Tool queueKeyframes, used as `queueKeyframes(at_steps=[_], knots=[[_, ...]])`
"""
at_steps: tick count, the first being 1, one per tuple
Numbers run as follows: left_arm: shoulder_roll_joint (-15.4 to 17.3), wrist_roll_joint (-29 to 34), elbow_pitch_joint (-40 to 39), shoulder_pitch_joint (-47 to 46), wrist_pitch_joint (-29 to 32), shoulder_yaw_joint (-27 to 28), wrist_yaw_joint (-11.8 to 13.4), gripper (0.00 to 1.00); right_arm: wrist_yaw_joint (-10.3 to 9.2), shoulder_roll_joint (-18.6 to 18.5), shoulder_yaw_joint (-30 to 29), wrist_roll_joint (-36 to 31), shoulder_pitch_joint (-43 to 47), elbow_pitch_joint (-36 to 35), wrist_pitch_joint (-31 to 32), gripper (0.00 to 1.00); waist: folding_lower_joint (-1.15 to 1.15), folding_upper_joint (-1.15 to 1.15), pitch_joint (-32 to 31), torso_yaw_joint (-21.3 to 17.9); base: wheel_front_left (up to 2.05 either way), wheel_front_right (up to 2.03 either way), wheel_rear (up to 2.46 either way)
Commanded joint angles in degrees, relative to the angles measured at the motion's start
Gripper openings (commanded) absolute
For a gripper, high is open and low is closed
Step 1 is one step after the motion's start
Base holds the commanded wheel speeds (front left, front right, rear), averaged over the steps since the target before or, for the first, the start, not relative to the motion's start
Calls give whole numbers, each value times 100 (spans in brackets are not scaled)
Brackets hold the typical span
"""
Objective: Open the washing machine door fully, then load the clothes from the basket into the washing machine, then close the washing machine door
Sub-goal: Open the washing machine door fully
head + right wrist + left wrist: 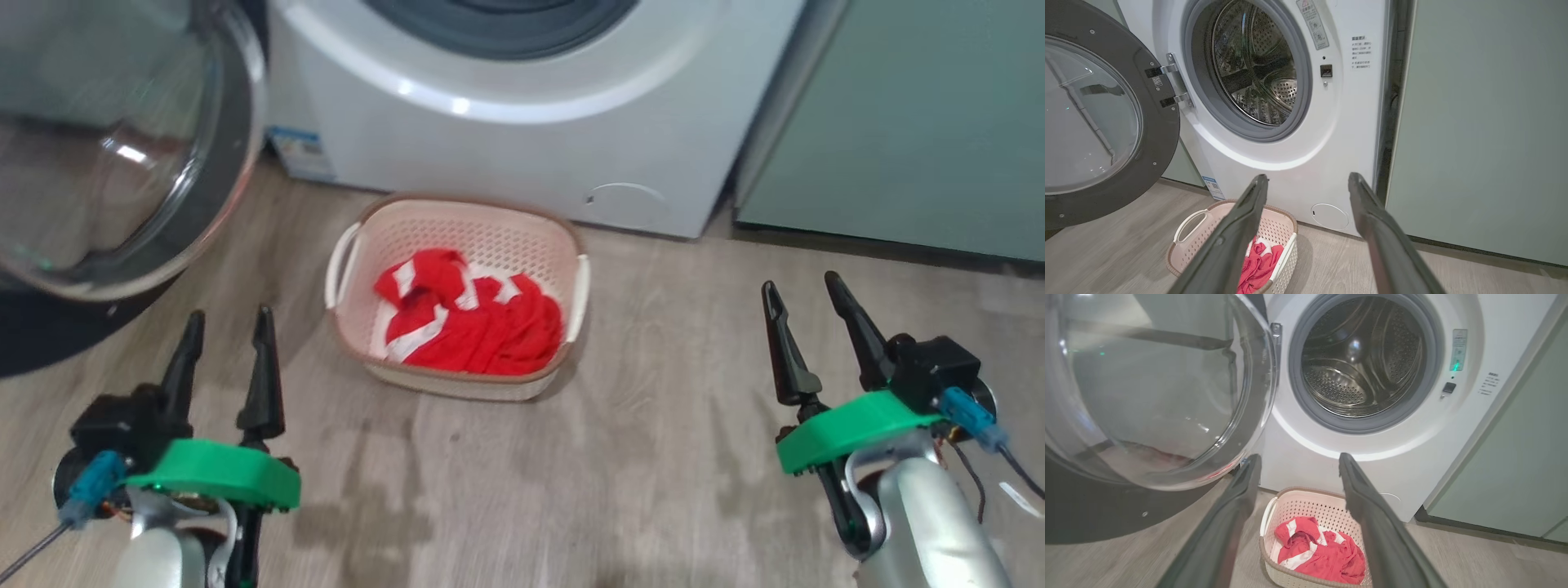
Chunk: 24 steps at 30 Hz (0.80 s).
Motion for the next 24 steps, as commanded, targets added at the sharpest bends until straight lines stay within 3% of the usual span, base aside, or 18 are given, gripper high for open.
queueKeyframes(at_steps=[1,11,24], knots=[[121,105,-222,-102,8,122,5,100,0,49,131,31,7,-222,-54,100,0,0,-159,-242,0,0,0],[219,367,-149,-61,8,-143,47,100,0,51,91,68,305,-498,-54,100,0,0,-328,-750,0,0,0],[238,382,-107,64,19,-187,186,100,0,52,50,118,411,-633,-54,100,0,0,-361,-920,0,0,0]])
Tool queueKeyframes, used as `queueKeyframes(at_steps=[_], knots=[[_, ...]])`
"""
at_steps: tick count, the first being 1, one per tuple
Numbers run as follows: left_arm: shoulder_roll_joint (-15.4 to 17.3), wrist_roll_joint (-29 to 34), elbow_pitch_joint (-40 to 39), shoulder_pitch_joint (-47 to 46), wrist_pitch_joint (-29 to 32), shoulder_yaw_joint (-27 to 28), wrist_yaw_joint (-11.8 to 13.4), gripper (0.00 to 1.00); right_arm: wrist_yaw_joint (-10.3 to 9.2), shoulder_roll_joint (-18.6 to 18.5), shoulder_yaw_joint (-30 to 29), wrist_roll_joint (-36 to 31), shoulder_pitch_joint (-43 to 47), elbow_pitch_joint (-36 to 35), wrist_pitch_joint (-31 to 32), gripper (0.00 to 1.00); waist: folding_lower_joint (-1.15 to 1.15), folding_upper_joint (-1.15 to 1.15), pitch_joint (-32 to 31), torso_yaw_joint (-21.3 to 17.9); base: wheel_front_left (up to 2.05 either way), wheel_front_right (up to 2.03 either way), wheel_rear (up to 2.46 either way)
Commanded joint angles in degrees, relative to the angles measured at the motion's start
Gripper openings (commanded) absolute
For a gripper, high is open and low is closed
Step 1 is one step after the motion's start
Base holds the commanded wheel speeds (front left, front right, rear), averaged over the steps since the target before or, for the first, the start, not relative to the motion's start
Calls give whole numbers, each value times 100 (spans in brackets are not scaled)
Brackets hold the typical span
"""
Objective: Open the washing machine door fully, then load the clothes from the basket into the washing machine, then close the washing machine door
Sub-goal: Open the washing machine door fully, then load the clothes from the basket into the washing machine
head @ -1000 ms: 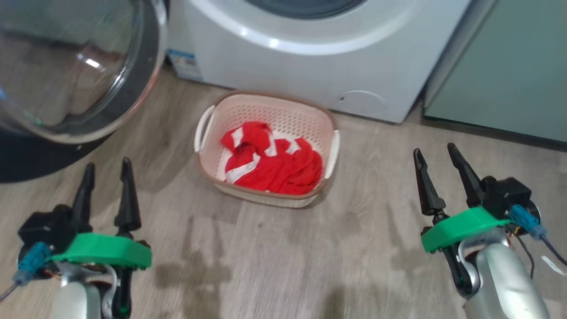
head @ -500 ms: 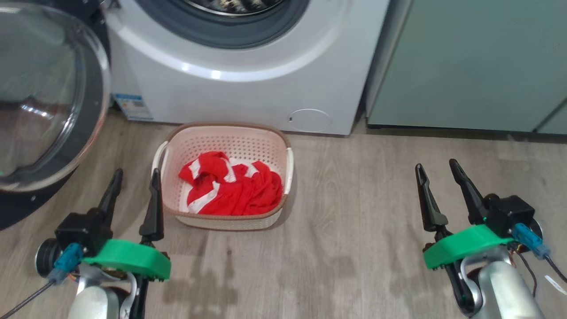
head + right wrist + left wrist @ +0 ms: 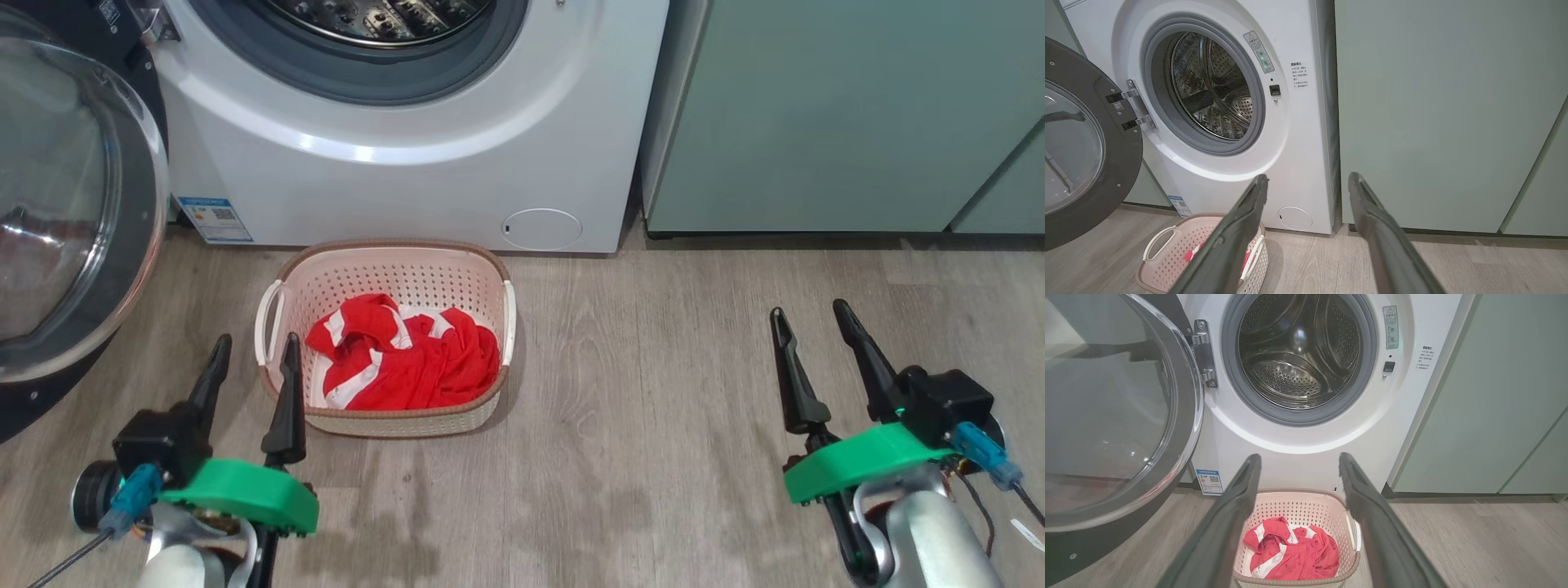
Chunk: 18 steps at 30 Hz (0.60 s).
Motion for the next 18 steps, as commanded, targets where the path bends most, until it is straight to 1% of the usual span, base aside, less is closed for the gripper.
queueKeyframes(at_steps=[1,18], knots=[[104,58,-175,-156,8,159,38,100,0,18,92,24,-101,-194,-54,100,0,0,1,11,0,0,0],[157,21,-16,-225,-2,57,87,100,0,18,135,47,-163,-72,-54,100,0,0,-27,6,0,0,0]])
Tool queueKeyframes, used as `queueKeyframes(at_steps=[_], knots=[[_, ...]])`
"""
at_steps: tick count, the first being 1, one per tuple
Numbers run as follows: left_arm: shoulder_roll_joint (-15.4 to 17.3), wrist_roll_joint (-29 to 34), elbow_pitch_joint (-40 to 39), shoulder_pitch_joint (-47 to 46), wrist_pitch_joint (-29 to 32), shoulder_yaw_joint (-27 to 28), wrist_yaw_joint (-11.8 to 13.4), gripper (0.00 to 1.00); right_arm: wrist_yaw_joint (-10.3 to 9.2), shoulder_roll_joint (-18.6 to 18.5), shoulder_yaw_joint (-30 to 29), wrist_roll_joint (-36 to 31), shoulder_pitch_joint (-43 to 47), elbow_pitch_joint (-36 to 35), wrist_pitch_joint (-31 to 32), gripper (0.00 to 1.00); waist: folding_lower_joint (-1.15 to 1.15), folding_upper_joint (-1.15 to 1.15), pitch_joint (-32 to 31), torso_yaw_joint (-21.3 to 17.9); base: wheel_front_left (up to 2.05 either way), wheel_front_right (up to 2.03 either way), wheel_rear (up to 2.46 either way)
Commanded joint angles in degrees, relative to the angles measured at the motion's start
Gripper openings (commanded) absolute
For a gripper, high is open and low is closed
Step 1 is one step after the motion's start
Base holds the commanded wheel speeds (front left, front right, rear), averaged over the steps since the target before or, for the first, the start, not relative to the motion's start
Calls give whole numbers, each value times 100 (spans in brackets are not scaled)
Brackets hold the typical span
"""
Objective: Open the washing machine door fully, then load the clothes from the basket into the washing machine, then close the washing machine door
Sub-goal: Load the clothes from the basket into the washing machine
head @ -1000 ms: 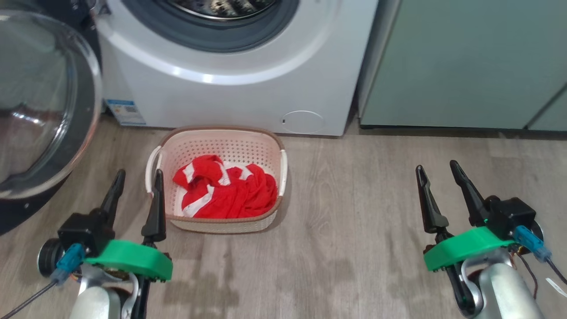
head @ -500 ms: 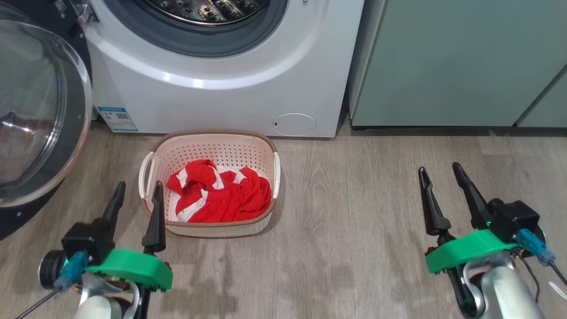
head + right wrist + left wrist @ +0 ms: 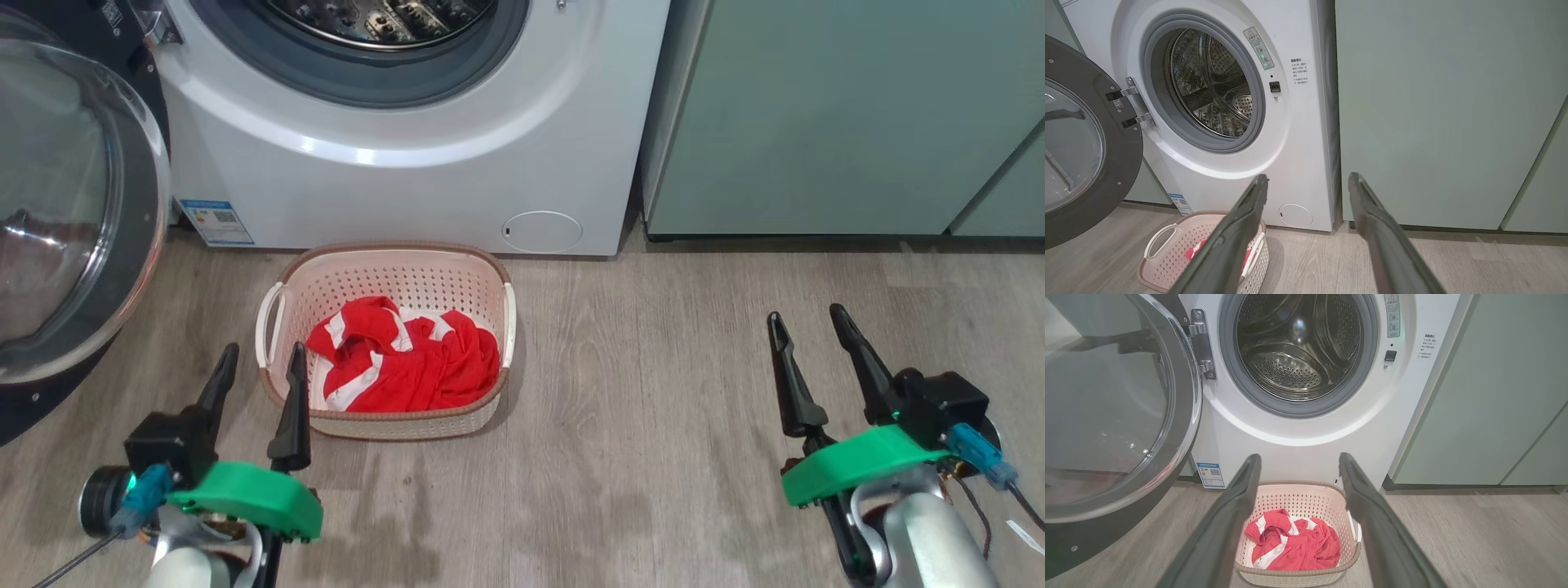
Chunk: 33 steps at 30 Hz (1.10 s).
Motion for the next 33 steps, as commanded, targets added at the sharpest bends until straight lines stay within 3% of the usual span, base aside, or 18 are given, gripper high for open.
queueKeyframes(at_steps=[1,10,25,33], knots=[[94,30,-154,-216,-22,151,52,100,0,11,131,44,-156,-161,-54,100,0,0,-10,0,0,0,0],[135,19,-123,-228,-15,100,78,100,0,11,139,58,-161,-162,-54,100,0,0,-22,-6,56,-56,0],[177,-87,-121,-279,-58,16,36,100,0,12,146,85,-175,-135,-54,100,0,0,15,-25,186,-186,0],[200,-83,-136,-288,-110,-23,76,100,0,12,181,94,-197,-110,-54,100,0,0,35,-9,104,-104,0]])
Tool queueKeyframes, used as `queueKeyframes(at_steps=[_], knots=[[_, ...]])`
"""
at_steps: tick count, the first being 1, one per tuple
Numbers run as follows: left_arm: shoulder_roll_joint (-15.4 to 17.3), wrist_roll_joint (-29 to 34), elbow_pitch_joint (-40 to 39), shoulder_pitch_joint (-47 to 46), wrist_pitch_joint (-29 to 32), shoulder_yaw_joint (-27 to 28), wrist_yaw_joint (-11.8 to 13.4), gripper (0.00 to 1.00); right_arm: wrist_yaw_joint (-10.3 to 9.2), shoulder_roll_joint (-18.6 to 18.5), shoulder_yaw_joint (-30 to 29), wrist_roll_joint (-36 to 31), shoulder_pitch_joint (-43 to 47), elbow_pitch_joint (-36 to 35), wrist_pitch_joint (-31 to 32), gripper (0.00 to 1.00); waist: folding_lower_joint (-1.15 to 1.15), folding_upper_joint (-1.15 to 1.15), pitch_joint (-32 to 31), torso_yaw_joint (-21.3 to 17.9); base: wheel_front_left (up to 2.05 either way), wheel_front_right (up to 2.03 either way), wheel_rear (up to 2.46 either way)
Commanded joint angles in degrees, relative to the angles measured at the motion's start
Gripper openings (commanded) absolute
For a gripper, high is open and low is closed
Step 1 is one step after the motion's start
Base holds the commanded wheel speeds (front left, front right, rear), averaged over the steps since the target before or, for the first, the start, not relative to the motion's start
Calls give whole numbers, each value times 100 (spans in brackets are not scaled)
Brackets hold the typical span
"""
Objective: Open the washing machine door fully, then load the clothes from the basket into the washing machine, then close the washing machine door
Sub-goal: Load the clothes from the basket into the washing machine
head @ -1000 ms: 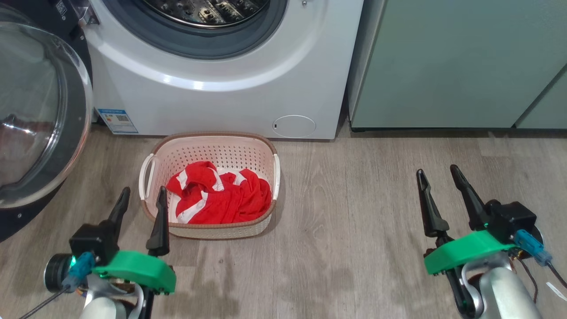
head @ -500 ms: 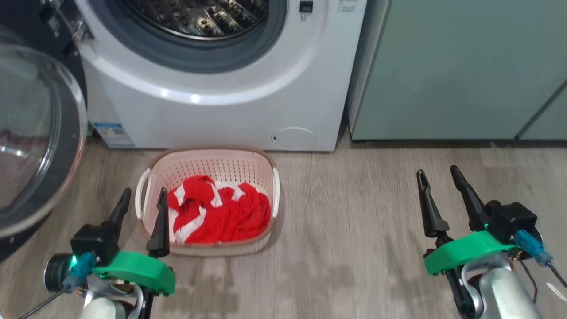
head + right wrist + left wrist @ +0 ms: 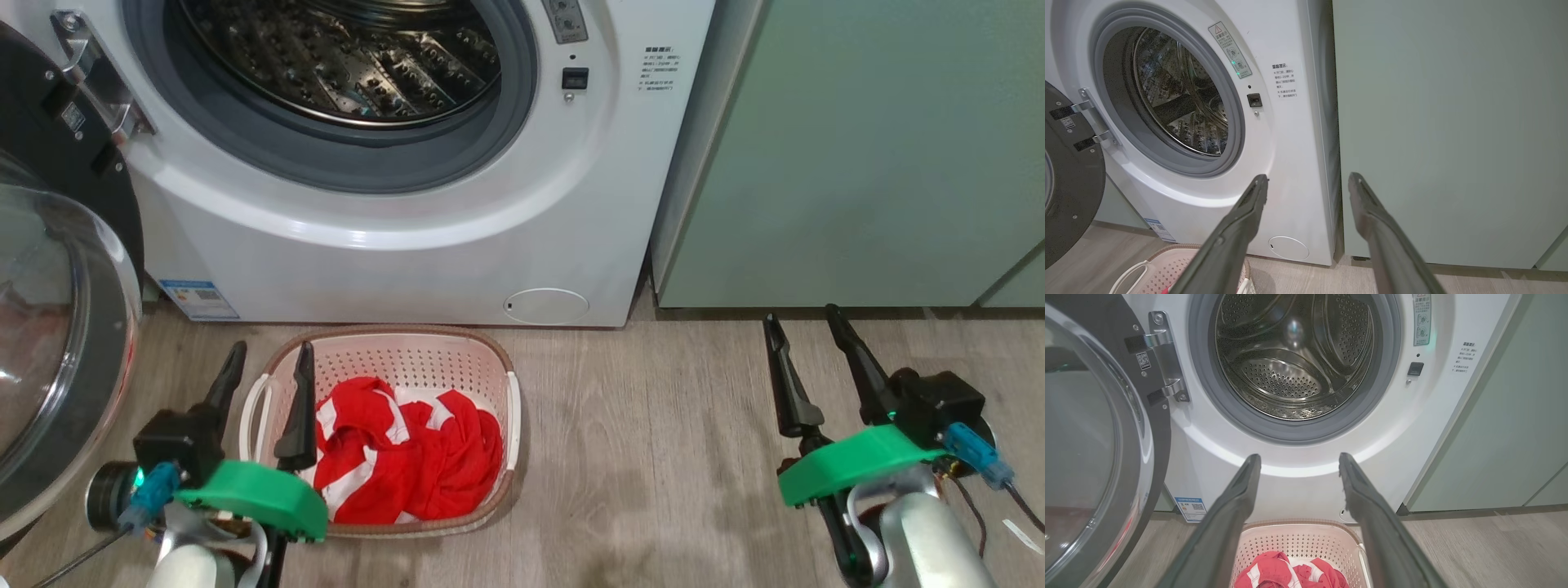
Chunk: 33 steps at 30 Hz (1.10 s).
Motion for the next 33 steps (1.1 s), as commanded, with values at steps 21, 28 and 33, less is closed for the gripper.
queueKeyframes(at_steps=[21,28,33], knots=[[172,-83,-227,-264,-4,30,38,100,0,2,145,67,-202,-129,-55,100,-1,0,62,34,2,-2,0],[150,-175,81,-581,124,-107,-56,100,0,2,145,55,-283,-213,-53,100,-1,0,317,71,0,0,0],[107,-194,866,-1136,272,-316,-168,100,0,2,218,41,-442,-302,-37,100,-1,0,721,22,0,0,0]])
